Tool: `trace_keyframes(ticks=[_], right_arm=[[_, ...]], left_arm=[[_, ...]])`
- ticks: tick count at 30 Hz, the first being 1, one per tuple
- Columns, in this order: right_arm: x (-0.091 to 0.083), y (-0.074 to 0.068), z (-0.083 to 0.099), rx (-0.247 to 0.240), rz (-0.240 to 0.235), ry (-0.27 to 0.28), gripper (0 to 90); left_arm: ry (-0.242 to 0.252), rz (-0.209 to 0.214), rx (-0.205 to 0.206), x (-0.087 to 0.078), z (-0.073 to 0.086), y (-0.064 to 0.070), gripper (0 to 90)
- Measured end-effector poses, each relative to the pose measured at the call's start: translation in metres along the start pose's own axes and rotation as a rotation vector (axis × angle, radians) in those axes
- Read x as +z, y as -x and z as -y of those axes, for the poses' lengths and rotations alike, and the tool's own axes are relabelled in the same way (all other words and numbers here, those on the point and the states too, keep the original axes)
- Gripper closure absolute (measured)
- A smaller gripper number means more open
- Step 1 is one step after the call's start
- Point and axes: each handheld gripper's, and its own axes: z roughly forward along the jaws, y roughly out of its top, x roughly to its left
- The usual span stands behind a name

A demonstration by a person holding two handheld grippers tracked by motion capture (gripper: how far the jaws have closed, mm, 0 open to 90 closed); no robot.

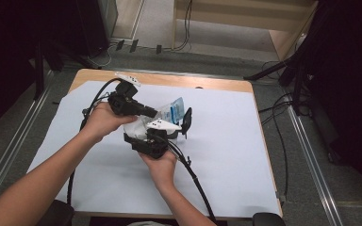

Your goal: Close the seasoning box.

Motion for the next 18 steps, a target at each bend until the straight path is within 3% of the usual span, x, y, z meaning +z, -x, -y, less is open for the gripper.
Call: trace_keyframes(ticks=[18], right_arm=[[-0.0002, 0.0012, -0.0009, 0.009, -0.012, -0.006, 60.6]], left_arm=[[-0.005, -0.008, 0.005, 0.0004, 0.0007, -0.0003, 89.5]])
